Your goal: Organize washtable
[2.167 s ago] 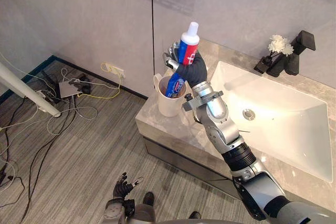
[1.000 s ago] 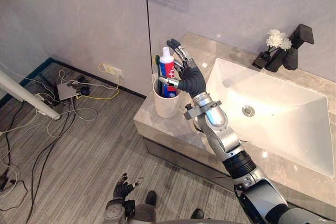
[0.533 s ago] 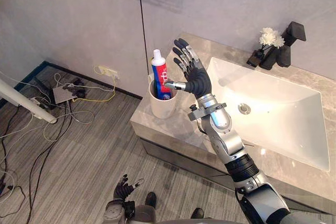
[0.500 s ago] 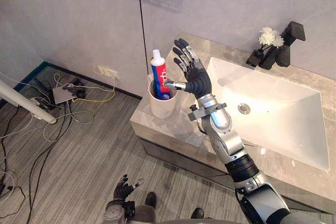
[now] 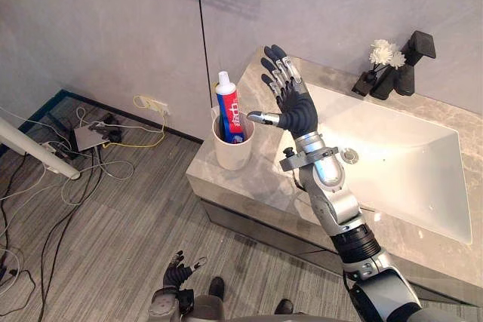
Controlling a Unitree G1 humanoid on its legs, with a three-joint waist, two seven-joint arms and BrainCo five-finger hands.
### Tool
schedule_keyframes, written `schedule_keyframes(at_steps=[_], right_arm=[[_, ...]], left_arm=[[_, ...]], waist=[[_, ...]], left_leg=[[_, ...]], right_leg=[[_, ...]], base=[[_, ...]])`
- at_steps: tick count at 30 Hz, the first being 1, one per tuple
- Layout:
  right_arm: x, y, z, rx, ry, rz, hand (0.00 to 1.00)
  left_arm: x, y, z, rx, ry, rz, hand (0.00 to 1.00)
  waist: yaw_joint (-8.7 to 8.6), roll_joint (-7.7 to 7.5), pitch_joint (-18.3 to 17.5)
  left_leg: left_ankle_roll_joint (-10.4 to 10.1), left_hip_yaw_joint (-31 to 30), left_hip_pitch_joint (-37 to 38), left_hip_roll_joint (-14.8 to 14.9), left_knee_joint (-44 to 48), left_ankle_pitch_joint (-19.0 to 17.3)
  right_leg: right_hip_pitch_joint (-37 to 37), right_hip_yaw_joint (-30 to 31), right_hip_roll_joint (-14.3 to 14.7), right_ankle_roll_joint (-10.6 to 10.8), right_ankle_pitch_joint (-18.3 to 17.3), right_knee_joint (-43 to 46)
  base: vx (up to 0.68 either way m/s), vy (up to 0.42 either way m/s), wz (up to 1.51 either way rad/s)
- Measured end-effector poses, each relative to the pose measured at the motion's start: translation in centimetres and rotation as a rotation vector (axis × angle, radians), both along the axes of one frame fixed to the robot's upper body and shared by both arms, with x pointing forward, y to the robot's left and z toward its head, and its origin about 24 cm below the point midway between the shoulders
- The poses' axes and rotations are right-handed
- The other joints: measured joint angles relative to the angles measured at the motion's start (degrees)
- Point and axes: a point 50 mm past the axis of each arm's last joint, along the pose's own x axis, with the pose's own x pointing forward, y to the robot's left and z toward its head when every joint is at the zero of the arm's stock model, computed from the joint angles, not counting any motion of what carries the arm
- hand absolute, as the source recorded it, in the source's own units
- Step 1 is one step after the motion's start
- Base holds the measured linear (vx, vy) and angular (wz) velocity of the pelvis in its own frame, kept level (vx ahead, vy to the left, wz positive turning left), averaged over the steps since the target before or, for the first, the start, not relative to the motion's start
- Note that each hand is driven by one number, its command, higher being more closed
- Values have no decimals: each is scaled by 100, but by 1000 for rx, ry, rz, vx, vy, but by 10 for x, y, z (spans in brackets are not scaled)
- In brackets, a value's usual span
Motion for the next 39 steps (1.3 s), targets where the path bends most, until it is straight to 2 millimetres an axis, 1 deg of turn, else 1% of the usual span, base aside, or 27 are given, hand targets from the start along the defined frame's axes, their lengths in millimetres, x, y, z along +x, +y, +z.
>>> schedule_keyframes(at_steps=[2, 4, 6, 7, 8, 9, 11, 12, 13, 15, 16, 17, 18, 20, 22, 23, 25, 26, 28, 29, 30, 31, 33, 34, 36, 37, 39], right_arm=[[-7, -15, 15, -29, -91, -30, 0], [-12, -25, 25, -42, -151, -59, 0], [-20, -44, 41, -55, -236, -120, 0], [-23, -49, 45, -57, -257, -139, 0], [-28, -63, 52, -62, -298, -188, 0], [-36, -79, 58, -66, -341, -248, 0], [-50, -102, 66, -61, -404, -346, 0], [-58, -117, 69, -51, -431, -412, 0], [-61, -123, 70, -43, -442, -440, 0], [-78, -153, 70, -18, -472, -575, 0], [-83, -161, 68, -15, -470, -616, 0], [-92, -176, 63, 3, -457, -693, 0], [-101, -191, 57, 20, -434, -769, 0], [-111, -207, 46, 36, -389, -854, 0], [-125, -229, 20, 79, -280, -977, 0], [-129, -233, 13, 98, -250, -1003, 0], [-144, -246, -18, 159, -120, -1109, 0], [-147, -248, -26, 172, -82, -1130, 0], [-157, -252, -59, 200, 81, -1200, 0], [-160, -252, -67, 207, 120, -1218, 0], [-167, -252, -82, 210, 201, -1253, 0], [-171, -252, -89, 219, 238, -1270, 0], [-184, -250, -111, 251, 355, -1310, 0], [-187, -249, -117, 261, 381, -1319, 0], [-196, -241, -133, 297, 465, -1339, 0], [-199, -233, -144, 316, 529, -1327, 0], [-198, -222, -157, 348, 593, -1295, 0]], left_arm=[[0, 0, 0, 0, 0, -2, 0], [-1, 3, 0, 3, 3, -6, 0], [-4, 3, -2, -6, 16, -14, 0], [-4, 3, -2, -6, 18, -14, 0], [-6, 3, -3, -6, 24, -14, 0], [-6, 3, -3, -6, 24, -15, 0], [-6, 3, -3, -7, 26, -16, 0], [-9, 4, -4, -7, 37, -16, 0], [-11, 5, -5, -7, 42, -16, 0], [-16, 7, -6, -11, 55, -23, 0], [-17, 7, -7, -11, 62, -22, 0], [-19, 7, -8, -12, 70, -22, 0], [-20, 7, -8, -14, 75, -21, 0], [-22, 6, -10, -16, 86, -19, 0], [-25, 6, -11, -22, 97, -12, 0], [-25, 6, -11, -25, 98, -7, 0], [-26, 2, -12, -42, 98, -10, 0], [-26, 2, -12, -48, 100, -8, 0], [-29, -1, -14, -70, 105, 21, 0], [-29, -2, -14, -74, 106, 23, 0], [-32, -4, -15, -81, 111, 28, 0], [-33, -5, -15, -85, 112, 30, 0], [-35, -9, -16, -109, 112, 72, 0], [-35, -10, -16, -115, 111, 79, 0], [-34, -16, -17, -142, 102, 114, 0], [-34, -19, -16, -167, 91, 152, 0], [-33, -24, -16, -188, 83, 172, 0]], waist=[[-41, -8, -5], [-80, -13, -8], [-187, -21, -13], [-218, -21, -14], [-285, -25, -17], [-290, -27, -19], [-320, -27, -36], [-405, -46, -128], [-452, -55, -148], [-604, -87, -207], [-615, -88, -240], [-632, -94, -301], [-723, -91, -323], [-797, -93, -353], [-904, -79, -457], [-915, -70, -464], [-1013, -20, -515], [-1050, -6, -534], [-1080, 60, -588], [-1093, 82, -609], [-1108, 129, -673], [-1116, 151, -700], [-1121, 244, -766], [-1125, 247, -774], [-1152, 306, -811], [-1173, 306, -820], [-1191, 331, -836]], left_leg=[[0, 32, 23, 0, -8, 0], [0, 110, 60, 4, -28, 0], [0, 154, 95, 7, -54, 0], [0, 165, 101, 7, -58, 0], [0, 179, 113, 7, -66, 0], [0, 223, 133, 14, -81, 0], [1, 274, 174, 24, -134, 1], [4, 298, 154, 27, -173, 3], [4, 312, 156, 28, -177, 3], [3, 371, 165, 32, -201, 1], [3, 393, 159, 33, -218, 1], [3, 456, 159, 34, -245, 1], [3, 464, 162, 33, -252, 1], [4, 472, 157, 33, -259, -2], [5, 571, 117, 42, -267, -5], [7, 584, 120, 44, -267, -8], [14, 639, 122, 52, -267, -20], [11, 667, 123, 55, -266, -27], [18, 831, 173, 73, -262, -65], [18, 867, 182, 79, -262, -72], [17, 951, 194, 89, -262, -92], [15, 991, 201, 94, -263, -100], [6, 1172, 294, 118, -275, -144], [5, 1227, 317, 125, -274, -158], [0, 1308, 383, 143, -263, -201], [8, 1382, 406, 161, -258, -236], [-2, 1465, 433, 186, -257, -291]], right_leg=[[0, 40, -3, 0, 0, 0], [3, 90, -3, 0, 0, 1], [-10, 157, -4, 0, 1, 1], [-13, 173, -5, 1, 1, 1], [-12, 190, -6, 1, 1, 1], [-25, 236, -3, 1, 1, 1], [-39, 283, 6, 1, 0, 0], [-104, 340, 12, 1, 1, 0], [-110, 361, 14, 1, 1, 0], [-137, 398, 14, 2, 1, 0], [-163, 413, 14, 2, 2, 0], [-213, 441, 15, 3, 2, 0], [-215, 447, 12, 3, 3, 0], [-230, 458, 13, 3, 2, 0], [-323, 546, 19, 3, 2, 0], [-326, 555, 20, 3, 2, -1], [-365, 601, 26, 3, 2, -2], [-403, 632, 28, 3, 2, -1], [-411, 779, 41, 4, 3, 0], [-415, 808, 46, 4, 3, 0], [-450, 886, 55, 5, 4, 3], [-461, 920, 56, 5, 5, 5], [-470, 1070, 52, 6, 6, 29], [-468, 1096, 54, 6, 6, 37], [-424, 1138, 63, 6, 5, 40], [-409, 1179, 76, 6, 4, 42], [-405, 1192, 93, 2, -4, 63]], base=[[0, 0, -7], [-12, 5, -13], [-26, 3, -17], [-26, -2, -12], [-24, 0, -12], [-21, -1, -14], [-10, -3, -18], [1, -3, -18], [24, -1, -15], [36, 2, -10], [26, 6, -18], [30, 5, -16], [30, 3, -12], [6, 0, -4], [7, -1, -19], [-3, -6, -16], [-20, -7, -13], [-38, 0, -24], [-29, 0, -33], [-13, -4, -34], [-12, -6, -26], [5, 0, -33], [10, 4, -35], [9, 1, -28], [0, -10, -17], [-25, -18, -18], [-39, -23, -21]])
